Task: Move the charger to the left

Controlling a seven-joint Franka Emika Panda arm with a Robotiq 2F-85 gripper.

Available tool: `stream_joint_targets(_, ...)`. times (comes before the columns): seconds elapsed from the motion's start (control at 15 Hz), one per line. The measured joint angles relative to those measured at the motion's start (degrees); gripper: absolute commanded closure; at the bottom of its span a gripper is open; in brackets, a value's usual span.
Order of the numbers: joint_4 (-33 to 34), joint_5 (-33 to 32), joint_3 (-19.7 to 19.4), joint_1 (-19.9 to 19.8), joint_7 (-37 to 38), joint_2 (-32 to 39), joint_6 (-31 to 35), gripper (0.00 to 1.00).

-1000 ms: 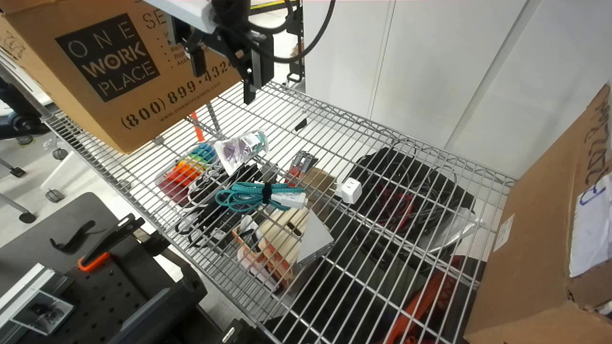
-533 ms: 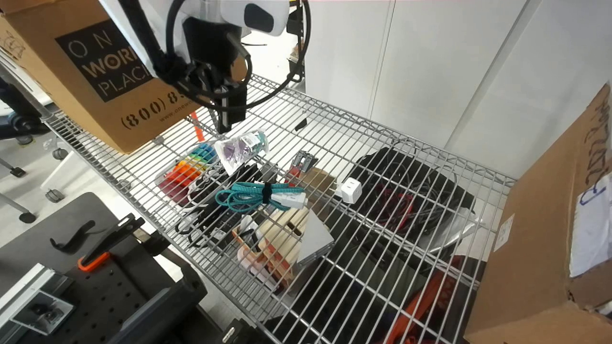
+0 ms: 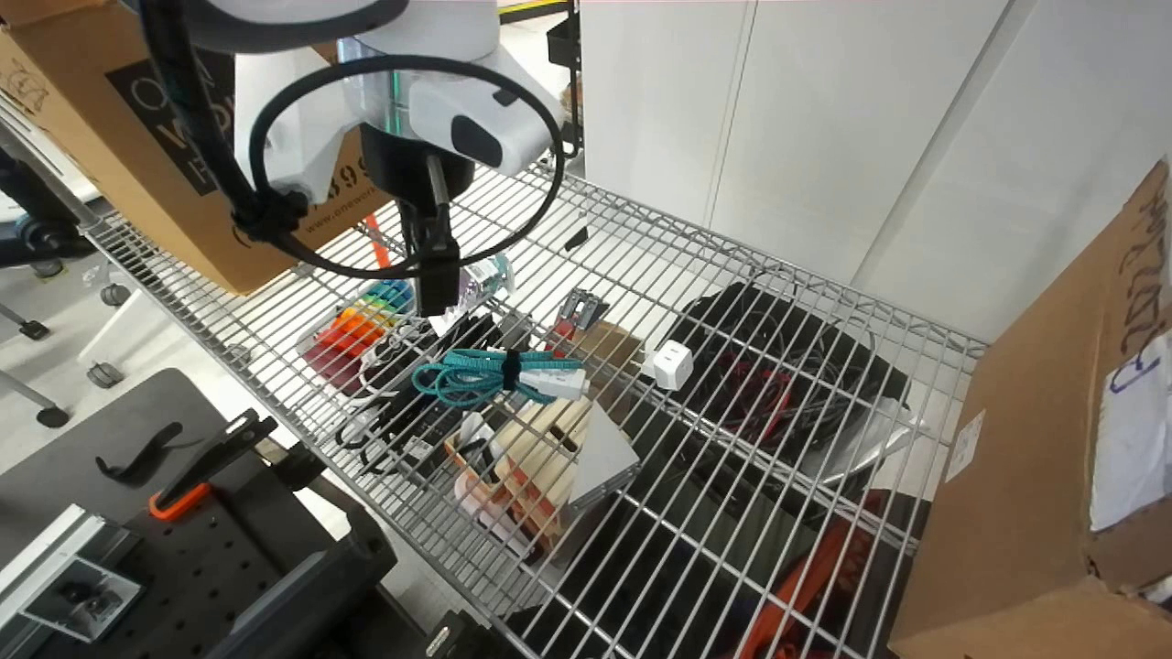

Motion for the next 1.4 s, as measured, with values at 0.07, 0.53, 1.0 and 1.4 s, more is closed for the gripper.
stream_joint_targets(0.07, -0.4, 0.3, 0.0, 0.0, 0.7, 0.3, 1.3, 0.00)
stream_joint_targets(0.53, -2.8, 1.8, -0.7, -0.1, 6.0, 4.0, 9.0, 0.00)
stream_joint_targets(1.0, -6.6, 2.9, -2.0, -0.1, 8.0, 4.6, 16.5, 0.00)
stream_joint_targets(1.4, -6.2, 2.7, -4.1, -0.4, 7.8, 6.1, 18.4, 0.00)
